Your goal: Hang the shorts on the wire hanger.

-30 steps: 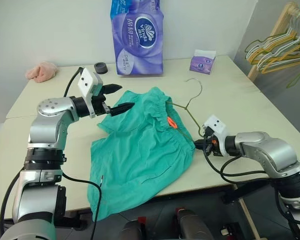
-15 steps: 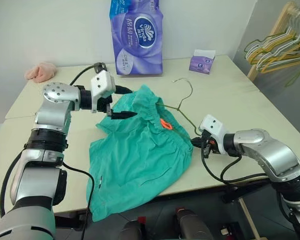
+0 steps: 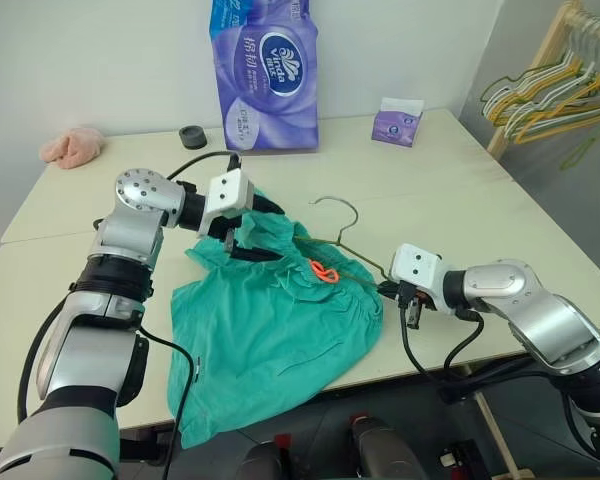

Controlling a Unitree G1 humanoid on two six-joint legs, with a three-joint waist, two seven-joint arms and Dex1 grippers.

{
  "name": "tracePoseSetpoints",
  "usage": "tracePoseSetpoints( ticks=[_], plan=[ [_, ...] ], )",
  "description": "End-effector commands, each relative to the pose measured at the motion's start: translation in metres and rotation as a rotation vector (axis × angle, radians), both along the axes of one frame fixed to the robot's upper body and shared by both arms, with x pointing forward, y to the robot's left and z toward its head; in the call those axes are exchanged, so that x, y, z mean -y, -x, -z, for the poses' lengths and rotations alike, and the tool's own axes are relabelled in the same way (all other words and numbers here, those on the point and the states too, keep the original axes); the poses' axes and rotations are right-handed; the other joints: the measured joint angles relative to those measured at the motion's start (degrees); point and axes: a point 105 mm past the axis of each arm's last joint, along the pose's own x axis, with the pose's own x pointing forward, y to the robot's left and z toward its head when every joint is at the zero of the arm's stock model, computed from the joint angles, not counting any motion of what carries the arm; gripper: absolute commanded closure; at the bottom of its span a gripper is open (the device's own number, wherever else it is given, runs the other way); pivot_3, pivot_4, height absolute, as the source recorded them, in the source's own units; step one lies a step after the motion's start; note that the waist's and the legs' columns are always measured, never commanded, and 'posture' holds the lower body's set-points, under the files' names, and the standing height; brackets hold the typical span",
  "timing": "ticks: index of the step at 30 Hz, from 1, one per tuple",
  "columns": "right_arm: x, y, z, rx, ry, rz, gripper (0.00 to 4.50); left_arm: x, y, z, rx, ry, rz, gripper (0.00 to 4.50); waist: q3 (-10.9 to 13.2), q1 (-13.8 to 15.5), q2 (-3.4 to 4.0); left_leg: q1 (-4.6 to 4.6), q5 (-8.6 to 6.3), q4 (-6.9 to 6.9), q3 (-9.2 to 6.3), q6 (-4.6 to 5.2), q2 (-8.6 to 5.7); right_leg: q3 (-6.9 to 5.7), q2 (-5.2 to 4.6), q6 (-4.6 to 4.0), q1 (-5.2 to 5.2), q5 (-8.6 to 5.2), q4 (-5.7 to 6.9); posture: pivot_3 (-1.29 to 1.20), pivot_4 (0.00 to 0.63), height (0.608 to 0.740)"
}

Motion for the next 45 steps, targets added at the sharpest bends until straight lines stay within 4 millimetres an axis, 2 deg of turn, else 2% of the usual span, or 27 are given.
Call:
tracePoseSetpoints(
  ticks=[1, 8, 11, 21, 24, 29, 31, 32, 36, 39, 42, 45],
  plan=[
    [-0.006, 0.001, -0.015, 0.097, 0.011, -0.065, 4.5, -0.005, -0.001, -0.005, 0.034, -0.032, -0.01, 0.01, 0.0, 0.0, 0.0, 0.0, 0.0, 0.0, 0.0, 0.0, 0.0, 0.0, 0.0, 0.0, 0.0, 0.0, 0.0, -0.22, 0.083, 0.74],
    [-0.016, 0.001, -0.03, 0.15, -0.012, -0.123, 4.5, -0.009, -0.006, 0.002, 0.044, -0.06, -0.047, 0.01, 0.0, 0.0, 0.0, 0.0, 0.0, 0.01, 0.01, 0.0, -0.01, 0.01, 0.0, 0.0, 0.0, 0.0, 0.0, -0.22, 0.086, 0.74],
    [-0.02, 0.003, -0.033, 0.157, -0.018, -0.137, 4.5, -0.004, -0.006, 0.002, 0.038, -0.035, -0.043, 0.63, 0.0, 0.0, 0.0, 0.0, 0.0, 0.02, 0.01, 0.0, -0.01, 0.0, 0.0, 0.0, 0.0, 0.0, 0.01, -0.22, 0.088, 0.74],
    [-0.025, 0.007, -0.037, 0.163, -0.025, -0.164, 4.5, 0.001, 0.0, 0.007, 0.012, -0.019, -0.024, 3.72, 0.0, 0.0, 0.0, 0.0, 0.0, 0.02, 0.0, 0.0, 0.0, 0.02, -0.01, 0.0, 0.0, 0.0, 0.02, -0.22, 0.091, 0.74],
    [-0.028, 0.011, -0.037, 0.169, -0.024, -0.198, 4.5, 0.002, 0.001, 0.007, 0.009, -0.012, -0.024, 4.49, 0.0, 0.0, 0.0, 0.0, 0.0, 0.02, 0.0, 0.0, -0.01, 0.02, -0.01, 0.0, 0.0, 0.0, 0.01, -0.22, 0.092, 0.74],
    [-0.028, 0.021, -0.029, 0.175, 0.045, -0.323, 4.5, 0.003, 0.004, 0.007, 0.0, -0.008, -0.017, 4.49, 0.0, 0.0, 0.0, -0.01, 0.0, 0.02, 0.01, 0.0, -0.01, 0.01, -0.01, 0.0, 0.0, 0.0, 0.01, -0.22, 0.093, 0.74],
    [-0.023, 0.019, -0.029, 0.204, 0.076, -0.334, 4.5, 0.003, 0.005, 0.008, -0.004, -0.011, -0.013, 4.49, 0.0, 0.0, 0.0, 0.0, 0.0, 0.02, 0.02, 0.0, -0.01, 0.01, -0.01, 0.0, 0.0, 0.0, 0.0, -0.22, 0.094, 0.74],
    [-0.02, 0.016, -0.029, 0.216, 0.089, -0.334, 4.0, 0.003, 0.006, 0.008, -0.006, -0.012, -0.011, 4.5, 0.0, 0.0, 0.0, 0.0, 0.0, 0.02, 0.02, 0.0, -0.01, 0.02, -0.01, 0.0, 0.01, 0.0, 0.01, -0.22, 0.094, 0.74],
    [-0.004, 0.007, -0.028, 0.252, 0.157, -0.333, 2.78, 0.002, 0.008, 0.01, -0.012, -0.024, -0.004, 4.5, 0.0, 0.0, 0.0, 0.01, 0.0, 0.02, 0.02, 0.0, 0.0, 0.01, 0.0, 0.0, 0.01, 0.0, 0.01, -0.22, 0.094, 0.74],
    [0.025, -0.01, -0.027, 0.296, 0.244, -0.263, 1.79, 0.0, 0.009, 0.012, -0.013, -0.033, -0.006, 4.5, 0.0, 0.1, 0.0, 0.01, 0.0, 0.03, 0.04, 0.0, -0.02, 0.03, -0.01, 0.0, 0.01, 0.0, 0.01, -0.22, 0.094, 0.74],
    [0.058, -0.018, -0.02, 0.28, 0.304, -0.19, 0.79, -0.003, 0.01, 0.014, -0.014, -0.045, -0.012, 4.5, 0.0, 0.3, 0.0, 0.0, 0.0, 0.04, 0.06, 0.0, -0.03, 0.03, -0.02, 0.0, 0.01, 0.0, 0.0, -0.22, 0.095, 0.74],
    [0.082, -0.014, -0.011, 0.204, 0.23, -0.093, 0.79, -0.006, 0.01, 0.016, -0.014, -0.056, -0.018, 4.5, 0.0, 0.2, 0.0, 0.01, 0.0, 0.03, 0.07, 0.0, -0.03, 0.05, -0.02, 0.0, 0.02, 0.0, 0.01, -0.22, 0.096, 0.74]
  ],
)
